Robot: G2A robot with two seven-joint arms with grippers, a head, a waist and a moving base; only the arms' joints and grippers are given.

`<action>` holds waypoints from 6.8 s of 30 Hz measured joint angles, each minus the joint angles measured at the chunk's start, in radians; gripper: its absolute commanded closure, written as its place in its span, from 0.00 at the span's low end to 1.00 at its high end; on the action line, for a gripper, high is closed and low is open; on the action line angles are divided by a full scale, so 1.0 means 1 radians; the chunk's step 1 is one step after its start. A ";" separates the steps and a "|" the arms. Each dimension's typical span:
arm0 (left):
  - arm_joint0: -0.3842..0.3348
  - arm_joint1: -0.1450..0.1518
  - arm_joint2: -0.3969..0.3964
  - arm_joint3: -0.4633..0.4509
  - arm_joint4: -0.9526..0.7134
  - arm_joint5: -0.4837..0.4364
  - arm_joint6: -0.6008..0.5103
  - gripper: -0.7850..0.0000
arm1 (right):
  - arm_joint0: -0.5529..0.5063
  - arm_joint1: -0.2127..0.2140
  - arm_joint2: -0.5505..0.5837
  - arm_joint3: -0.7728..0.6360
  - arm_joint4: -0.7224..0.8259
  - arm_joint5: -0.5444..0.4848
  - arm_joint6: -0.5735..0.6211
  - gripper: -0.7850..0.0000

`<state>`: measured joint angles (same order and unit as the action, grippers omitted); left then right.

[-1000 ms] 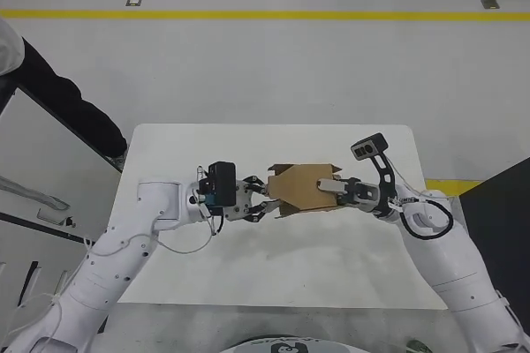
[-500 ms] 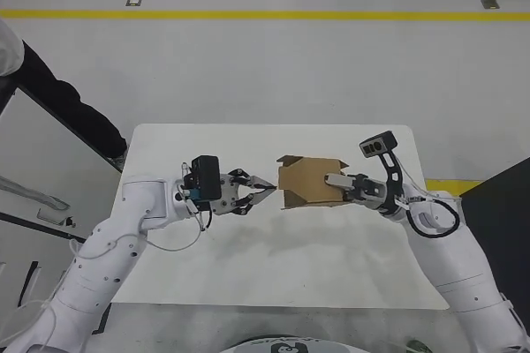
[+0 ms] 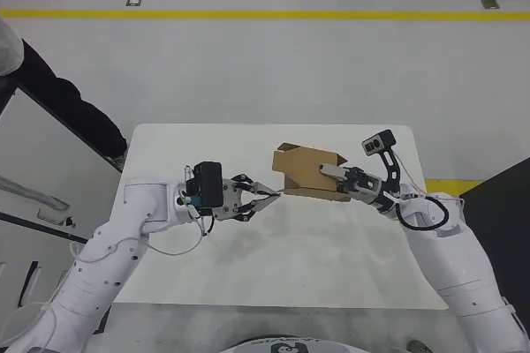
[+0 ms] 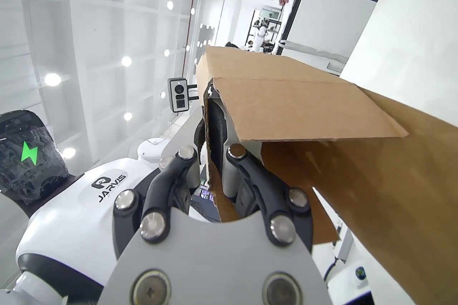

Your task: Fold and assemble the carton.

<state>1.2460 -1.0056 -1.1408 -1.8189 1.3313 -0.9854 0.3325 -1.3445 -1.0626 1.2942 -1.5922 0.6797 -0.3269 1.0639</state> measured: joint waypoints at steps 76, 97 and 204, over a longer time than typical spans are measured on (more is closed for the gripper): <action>0.037 0.006 -0.079 0.016 0.038 0.072 0.039 1.00 | -0.034 -0.023 -0.037 0.031 0.246 0.182 0.117 1.00; 0.055 0.011 -0.108 -0.027 0.125 0.156 0.053 1.00 | -0.027 -0.037 -0.084 0.093 0.495 0.505 0.202 1.00; -0.037 0.009 0.043 -0.052 0.289 0.108 0.237 1.00 | -0.031 -0.076 -0.119 0.093 0.502 0.519 0.197 1.00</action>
<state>1.2085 -0.9965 -1.0981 -1.8706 1.6202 -0.8770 0.5696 -1.3754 -1.1384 1.1756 -1.4990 1.1813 0.1919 1.2608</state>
